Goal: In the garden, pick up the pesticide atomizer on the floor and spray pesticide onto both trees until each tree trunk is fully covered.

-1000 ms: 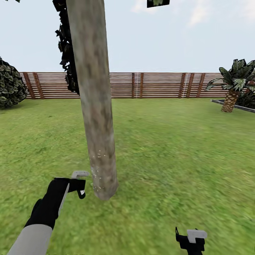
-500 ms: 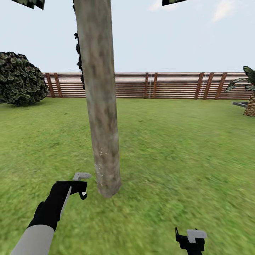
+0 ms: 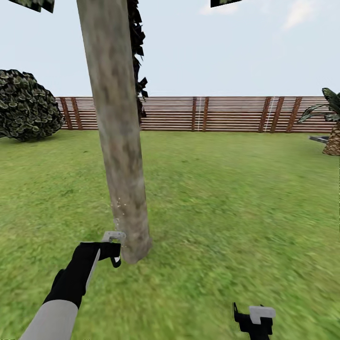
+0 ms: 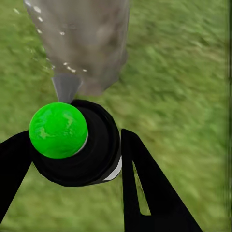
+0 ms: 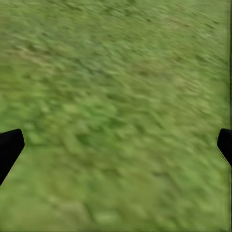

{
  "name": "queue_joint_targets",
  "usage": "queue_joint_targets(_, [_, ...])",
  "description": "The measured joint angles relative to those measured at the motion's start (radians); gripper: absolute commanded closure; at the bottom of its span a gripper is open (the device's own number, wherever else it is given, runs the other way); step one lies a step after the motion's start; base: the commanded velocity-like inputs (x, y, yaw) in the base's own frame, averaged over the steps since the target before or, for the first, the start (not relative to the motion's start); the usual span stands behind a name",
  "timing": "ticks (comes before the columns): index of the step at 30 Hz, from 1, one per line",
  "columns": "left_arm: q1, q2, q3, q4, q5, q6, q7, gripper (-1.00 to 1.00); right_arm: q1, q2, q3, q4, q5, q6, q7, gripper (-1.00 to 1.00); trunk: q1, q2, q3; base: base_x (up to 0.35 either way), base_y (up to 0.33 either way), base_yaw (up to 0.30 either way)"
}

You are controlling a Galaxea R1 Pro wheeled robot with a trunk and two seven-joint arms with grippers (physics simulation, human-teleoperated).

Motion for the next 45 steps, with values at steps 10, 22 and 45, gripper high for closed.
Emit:
queue_joint_targets(10, [0.001,0.009,0.003,0.015,-0.003,-0.001,0.001,1.00,0.000,0.000,0.000,0.000,0.000,0.000,0.000,-1.00,0.000,0.000,0.000,-0.137,-0.264,0.104])
queue_joint_targets(22, [0.023,0.016,0.038,0.019,-0.009,-0.020,0.002,1.00,0.000,0.000,0.000,0.000,0.000,0.000,0.000,-1.00,0.000,0.000,0.000,0.115,-0.250,0.125])
queue_joint_targets(45, [0.058,0.164,0.157,0.165,-0.009,-0.126,0.001,1.00,0.000,0.000,0.000,0.000,0.000,0.000,0.000,-1.00,0.000,0.000,0.000,0.169,-0.195,0.000])
